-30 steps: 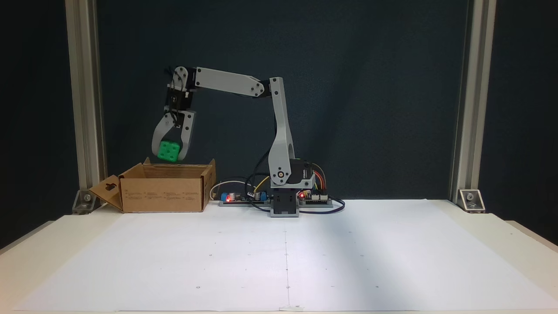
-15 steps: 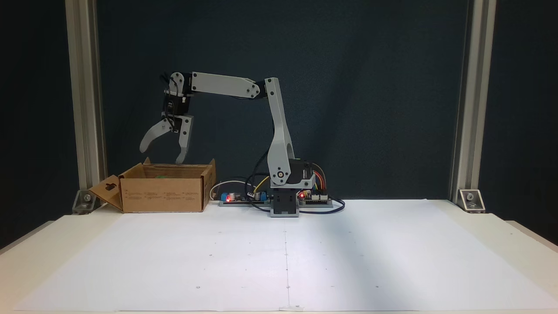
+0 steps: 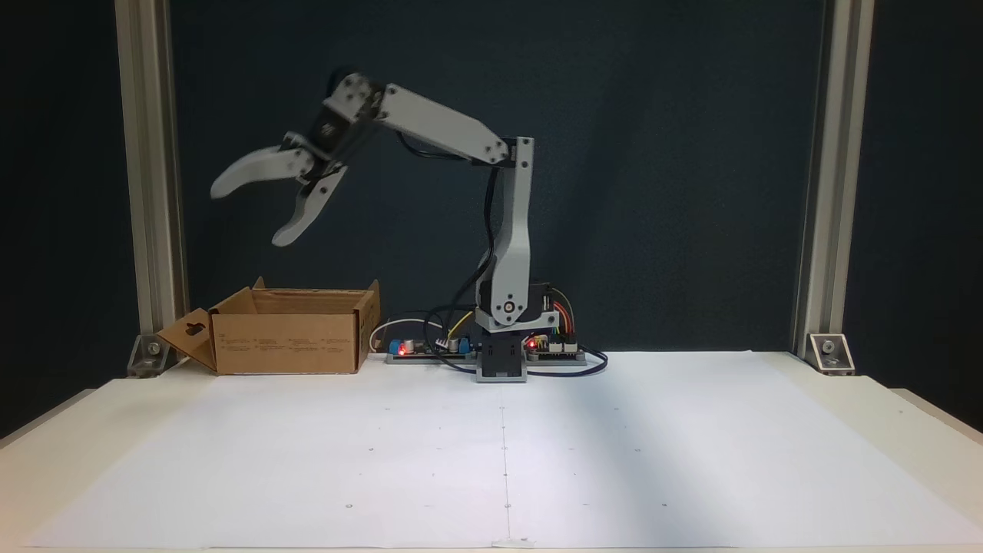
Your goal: Grasp a green dice and put it in the bin.
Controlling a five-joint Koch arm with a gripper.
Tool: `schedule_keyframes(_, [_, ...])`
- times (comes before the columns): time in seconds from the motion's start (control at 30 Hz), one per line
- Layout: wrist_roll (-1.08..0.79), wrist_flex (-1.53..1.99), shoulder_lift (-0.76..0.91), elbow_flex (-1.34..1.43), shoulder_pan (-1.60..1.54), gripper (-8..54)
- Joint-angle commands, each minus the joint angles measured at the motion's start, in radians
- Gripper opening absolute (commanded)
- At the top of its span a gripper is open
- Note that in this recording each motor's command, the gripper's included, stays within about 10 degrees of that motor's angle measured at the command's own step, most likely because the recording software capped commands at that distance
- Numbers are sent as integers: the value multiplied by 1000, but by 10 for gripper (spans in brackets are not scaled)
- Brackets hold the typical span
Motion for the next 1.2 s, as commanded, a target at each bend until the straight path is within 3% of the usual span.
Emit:
schedule_keyframes(0.0, [98, -40, 60, -72, -150, 432])
schedule_keyframes(0.53, [137, -40, 225, -5, -1108, 433])
schedule_keyframes(0.9, [137, -52, 330, 218, -1144, 445])
schedule_keyframes(1.17, [130, -270, 416, 454, -1147, 444])
